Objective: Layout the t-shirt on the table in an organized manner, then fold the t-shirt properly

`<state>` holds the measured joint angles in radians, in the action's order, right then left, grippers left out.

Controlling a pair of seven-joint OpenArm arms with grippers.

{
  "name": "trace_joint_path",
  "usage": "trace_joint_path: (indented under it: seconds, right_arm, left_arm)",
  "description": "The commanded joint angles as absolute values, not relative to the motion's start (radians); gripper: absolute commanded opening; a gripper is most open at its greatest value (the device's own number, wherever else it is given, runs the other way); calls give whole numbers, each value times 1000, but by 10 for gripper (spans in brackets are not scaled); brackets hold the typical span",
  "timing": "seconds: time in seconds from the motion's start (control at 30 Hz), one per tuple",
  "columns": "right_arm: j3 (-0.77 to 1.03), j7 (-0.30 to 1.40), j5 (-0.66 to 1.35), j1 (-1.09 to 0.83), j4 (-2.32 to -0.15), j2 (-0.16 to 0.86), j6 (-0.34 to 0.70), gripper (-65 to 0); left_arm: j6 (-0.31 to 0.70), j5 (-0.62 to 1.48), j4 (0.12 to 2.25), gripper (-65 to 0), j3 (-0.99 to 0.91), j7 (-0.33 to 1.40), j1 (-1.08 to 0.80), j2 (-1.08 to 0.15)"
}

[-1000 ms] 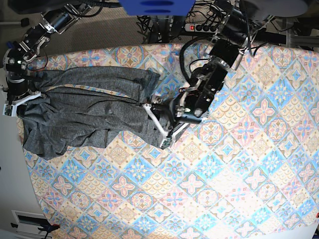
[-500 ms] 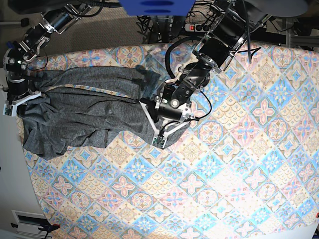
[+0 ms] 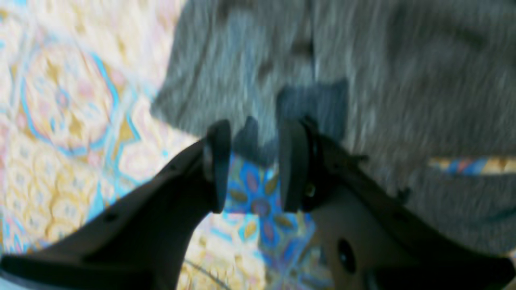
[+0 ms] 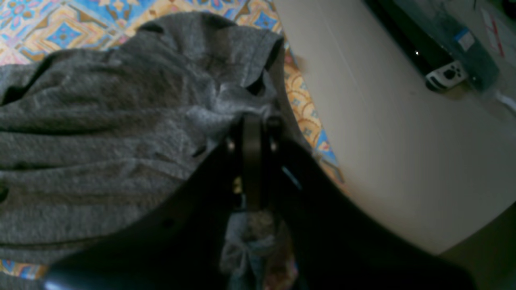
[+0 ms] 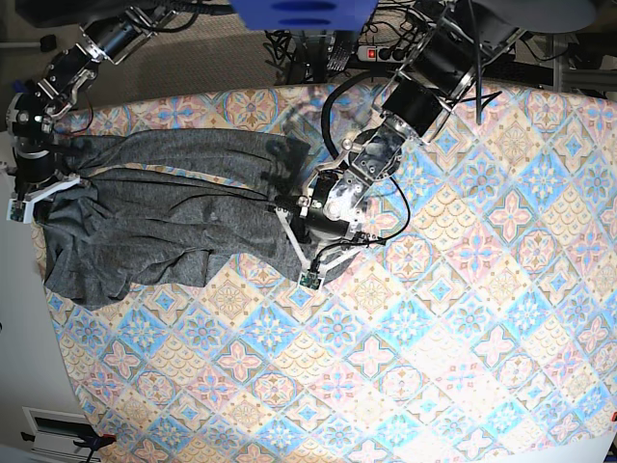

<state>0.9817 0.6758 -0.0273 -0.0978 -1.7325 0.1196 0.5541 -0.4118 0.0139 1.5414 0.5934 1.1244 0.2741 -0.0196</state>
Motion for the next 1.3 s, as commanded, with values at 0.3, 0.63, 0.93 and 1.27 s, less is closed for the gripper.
trace_joint_path:
  seconds: [0.3, 0.63, 0.93, 1.27]
  right_arm:
    - [984, 656, -12, -91, -1750, 137, 552, -650]
    - [981, 651, -12, -120, -1748, 137, 552, -650]
    - [981, 651, -12, -120, -1750, 137, 552, -650]
    - [980, 651, -12, -119, -1750, 137, 552, -650]
  left_arm:
    - [-409, 160, 1497, -453, 591, 1013, 297, 16]
    - [-409, 263, 1498, -453, 591, 1003, 298, 15]
    - [-409, 288, 1587, -453, 593, 1007, 262, 16]
    - [-409, 325, 1435, -453, 593, 951, 298, 8]
